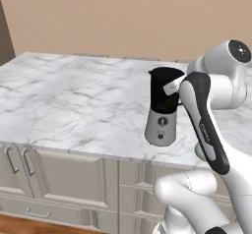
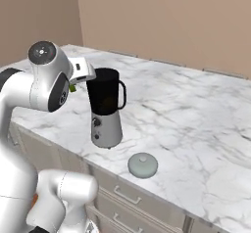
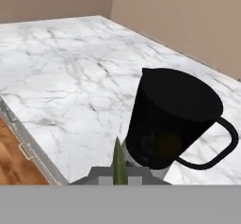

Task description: Grab the lemon and lemon wedge from the fridge, place them in the blender, close the lid, and turn on the blender to create a marinade.

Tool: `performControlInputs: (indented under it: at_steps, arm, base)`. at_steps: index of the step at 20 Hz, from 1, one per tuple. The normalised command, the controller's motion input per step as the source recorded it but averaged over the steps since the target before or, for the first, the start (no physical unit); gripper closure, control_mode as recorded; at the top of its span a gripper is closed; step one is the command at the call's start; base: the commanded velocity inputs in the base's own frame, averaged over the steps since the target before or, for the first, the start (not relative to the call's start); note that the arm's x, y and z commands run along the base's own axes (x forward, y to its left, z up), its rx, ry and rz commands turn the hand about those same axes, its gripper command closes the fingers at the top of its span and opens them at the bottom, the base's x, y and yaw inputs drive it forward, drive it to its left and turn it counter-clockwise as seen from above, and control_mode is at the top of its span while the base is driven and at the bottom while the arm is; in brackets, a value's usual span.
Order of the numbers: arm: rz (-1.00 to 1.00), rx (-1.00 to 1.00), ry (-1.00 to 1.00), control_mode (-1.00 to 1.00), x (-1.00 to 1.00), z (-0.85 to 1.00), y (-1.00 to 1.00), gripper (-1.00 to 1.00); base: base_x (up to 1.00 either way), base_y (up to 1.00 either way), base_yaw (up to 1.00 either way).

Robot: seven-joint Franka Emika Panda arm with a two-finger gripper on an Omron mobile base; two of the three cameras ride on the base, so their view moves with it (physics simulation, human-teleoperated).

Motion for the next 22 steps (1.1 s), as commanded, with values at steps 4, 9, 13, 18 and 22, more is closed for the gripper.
performControlInputs:
  at_steps: [4, 9, 13, 18, 22]
  arm:
    - [0.00, 0.00, 0.00, 1.00, 0.00, 0.00, 0.00, 1.00]
    - [0.00, 0.00, 0.00, 1.00, 0.00, 0.00, 0.00, 1.00]
    - [0.05, 0.01, -0.04, -1.00, 0.01, 0.00, -0.06, 1.00]
    - [0.10, 0.04, -0.11, -1.00, 0.07, 0.00, -0.21, 1.00]
    - [0.00, 0.00, -0.06, -1.00, 0.10, 0.04, -0.13, 1.00]
  base:
    - [-0.15, -0.61, 0.27]
    - [0.00, -0.52, 0.28]
    - [0.00, -0.28, 0.19]
    - [0.00, 0.00, 0.00]
    - [0.00, 0.00, 0.00]
